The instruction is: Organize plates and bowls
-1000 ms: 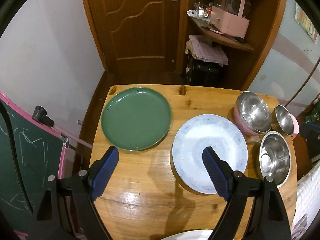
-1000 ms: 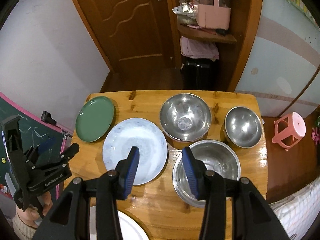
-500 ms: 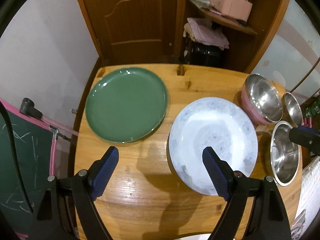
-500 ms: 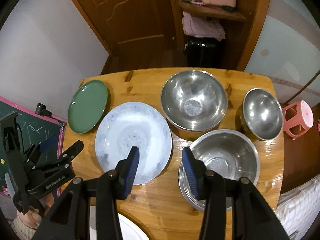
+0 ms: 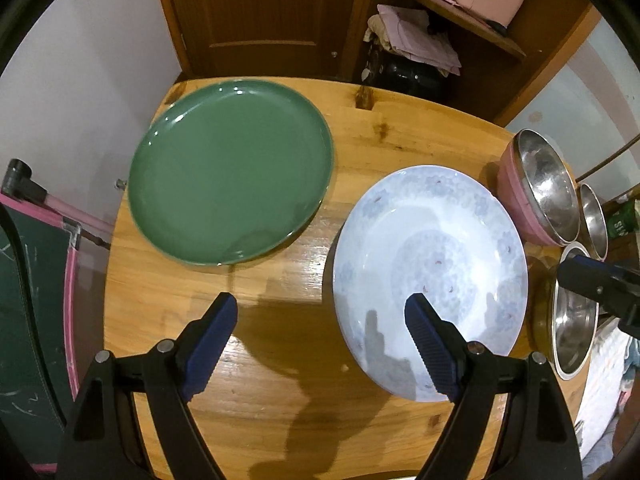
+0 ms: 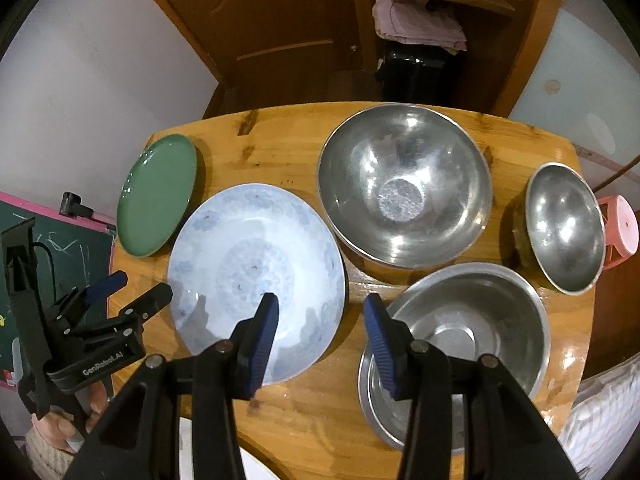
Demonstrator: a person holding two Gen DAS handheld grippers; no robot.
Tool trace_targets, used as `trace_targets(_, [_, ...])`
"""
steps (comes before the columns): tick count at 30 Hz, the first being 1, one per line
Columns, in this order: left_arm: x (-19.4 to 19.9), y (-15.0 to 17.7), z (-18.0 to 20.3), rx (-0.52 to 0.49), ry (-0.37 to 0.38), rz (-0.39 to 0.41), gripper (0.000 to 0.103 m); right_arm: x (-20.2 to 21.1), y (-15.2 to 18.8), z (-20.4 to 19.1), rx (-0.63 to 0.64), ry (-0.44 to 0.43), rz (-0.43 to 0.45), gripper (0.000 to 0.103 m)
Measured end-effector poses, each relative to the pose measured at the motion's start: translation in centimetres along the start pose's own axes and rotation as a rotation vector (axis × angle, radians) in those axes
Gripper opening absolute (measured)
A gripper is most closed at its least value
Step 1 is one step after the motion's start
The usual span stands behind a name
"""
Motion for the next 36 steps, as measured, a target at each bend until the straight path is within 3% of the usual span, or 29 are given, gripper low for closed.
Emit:
trace_targets(6, [-0.9, -0.3, -0.6, 0.021, 0.026, -0.025, 0.084, -1.7, -0.5, 0.1, -0.013, -0.026, -0.036, 0.041])
trace_targets(15, [-2.3, -0.5, -0.4, 0.019, 0.057, -0.071, 0.073, -4.5, -0.3, 0.7, -0.032, -0.021, -0.112, 0.029])
trace_targets(21, [-3.3, -0.2, -0.2, 0.013, 0.083, -0.118, 0.053, -5.3, -0.4, 1.4, -0.032, -0.012, -0.128, 0.020])
trace_targets(29, [-4.5, 0.1, -0.3, 0.034, 0.120, -0.175, 0.018, -6.3, -0.5, 1.9, -0.034, -0.023, -0.142, 0.010])
trace_targets(36, [-4.4, 0.4, -0.1, 0.055, 0.142, -0.181, 0.009, -6.2, -0.5, 1.9, -0.040, -0.032, -0.132, 0.007])
Point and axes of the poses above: each gripper's, at about its wrist camera, not at the fingertips, and x roughly against the way its jaws point, z to its right, y to its underside, the point moved 3 cm from there along -x, roughly the way its jaws point, and after that the axes turned 11 degrees about x, right-handed, at the moved point
